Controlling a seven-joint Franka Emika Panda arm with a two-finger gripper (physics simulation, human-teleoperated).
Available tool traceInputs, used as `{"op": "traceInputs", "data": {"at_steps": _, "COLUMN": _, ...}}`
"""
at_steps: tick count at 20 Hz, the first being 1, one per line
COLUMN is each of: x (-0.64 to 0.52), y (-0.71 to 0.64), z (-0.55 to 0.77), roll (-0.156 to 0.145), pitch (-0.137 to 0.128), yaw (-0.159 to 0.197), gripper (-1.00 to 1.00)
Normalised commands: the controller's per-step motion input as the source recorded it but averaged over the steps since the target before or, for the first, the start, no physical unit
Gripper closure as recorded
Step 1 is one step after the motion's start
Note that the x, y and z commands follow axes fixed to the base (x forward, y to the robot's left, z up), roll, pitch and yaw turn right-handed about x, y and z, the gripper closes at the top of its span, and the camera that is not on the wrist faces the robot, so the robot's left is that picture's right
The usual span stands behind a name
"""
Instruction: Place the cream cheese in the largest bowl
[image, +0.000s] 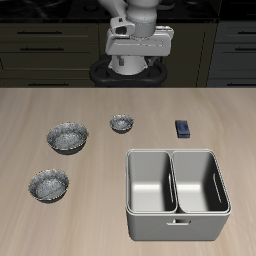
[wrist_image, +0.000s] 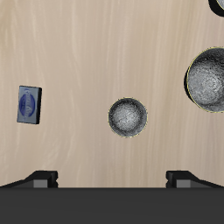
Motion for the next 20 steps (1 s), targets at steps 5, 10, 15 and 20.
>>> {"op": "traceInputs", "data": {"at_steps": 5, "x": 0.08, "y": 0.45, "z": -0.09, "roll": 0.042, "pitch": -0.004, "yaw": -0.004, "gripper": -1.00}}
{"op": "traceInputs", "data": {"at_steps": 10, "x": 0.08, "y": 0.52, "z": -0.09, "roll": 0.032, "pitch": -0.002, "yaw": -0.025, "gripper": -1.00}}
{"op": "traceInputs", "data": {"at_steps": 15, "x": 0.04, "y": 0.60, "z": -0.05, "roll": -0.032, "pitch": -0.065, "yaw": -0.001, "gripper": -1.00}}
{"op": "traceInputs", "data": {"at_steps": 20, "x": 0.07, "y": 0.60, "z": -0.07, "roll": -0.001, "pitch": -0.029, "yaw": -0.004, "gripper": -1.00}}
